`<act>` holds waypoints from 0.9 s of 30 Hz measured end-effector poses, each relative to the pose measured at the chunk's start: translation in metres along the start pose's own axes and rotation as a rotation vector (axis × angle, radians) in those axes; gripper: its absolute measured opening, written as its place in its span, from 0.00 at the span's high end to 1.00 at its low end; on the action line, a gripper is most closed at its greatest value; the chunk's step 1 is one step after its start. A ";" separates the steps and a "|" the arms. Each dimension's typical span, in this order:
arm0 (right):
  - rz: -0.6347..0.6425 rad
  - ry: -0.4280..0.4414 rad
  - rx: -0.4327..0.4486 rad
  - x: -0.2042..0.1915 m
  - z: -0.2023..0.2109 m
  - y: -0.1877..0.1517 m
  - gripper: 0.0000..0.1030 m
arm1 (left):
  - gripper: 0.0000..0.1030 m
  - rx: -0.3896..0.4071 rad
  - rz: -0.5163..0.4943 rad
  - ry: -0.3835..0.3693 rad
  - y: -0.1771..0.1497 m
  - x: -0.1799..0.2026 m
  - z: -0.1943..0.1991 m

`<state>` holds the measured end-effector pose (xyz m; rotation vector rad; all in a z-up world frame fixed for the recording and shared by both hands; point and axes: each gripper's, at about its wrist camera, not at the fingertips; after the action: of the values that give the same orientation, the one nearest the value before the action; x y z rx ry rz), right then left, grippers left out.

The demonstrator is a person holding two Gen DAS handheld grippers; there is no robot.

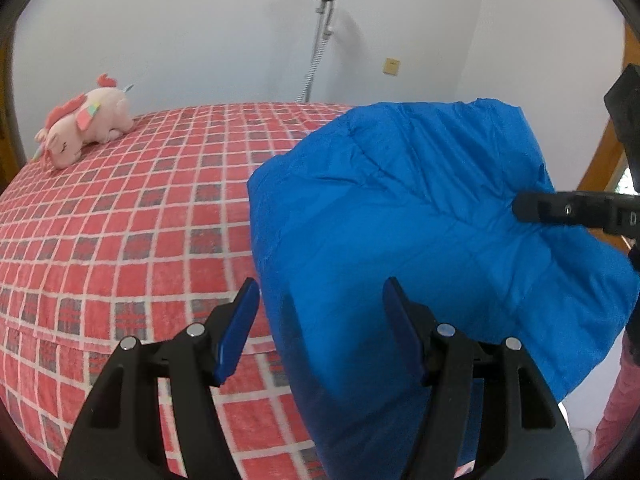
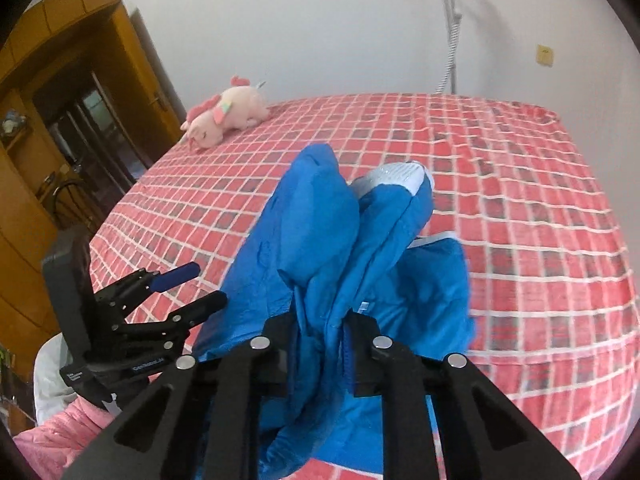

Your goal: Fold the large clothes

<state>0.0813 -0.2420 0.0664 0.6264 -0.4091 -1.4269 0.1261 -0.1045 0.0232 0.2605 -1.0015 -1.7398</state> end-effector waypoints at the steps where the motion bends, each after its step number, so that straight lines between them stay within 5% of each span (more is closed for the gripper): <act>1: -0.009 -0.013 -0.002 0.006 0.002 -0.002 0.84 | 0.38 -0.005 -0.008 -0.002 0.001 0.004 -0.003; 11: -0.155 -0.043 -0.128 0.085 -0.038 -0.058 0.83 | 0.38 -0.116 -0.095 -0.055 -0.013 0.042 -0.051; 22: -0.278 0.067 -0.089 0.120 -0.079 -0.109 0.69 | 0.38 -0.151 -0.125 -0.058 -0.024 0.048 -0.076; 27: -0.194 -0.103 0.002 0.103 -0.025 -0.094 0.60 | 0.41 -0.123 -0.041 -0.086 -0.017 0.033 -0.042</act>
<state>0.0349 -0.3425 -0.0222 0.6083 -0.4405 -1.6490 0.1266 -0.1520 -0.0059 0.1294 -0.9520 -1.8549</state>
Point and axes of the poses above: each gripper's, at about its wrist camera, not at the fingertips, and z roughly against the way its jaws point, x to its right, y to its top, and after that the axes turned 11 degrees about -y, right-handed
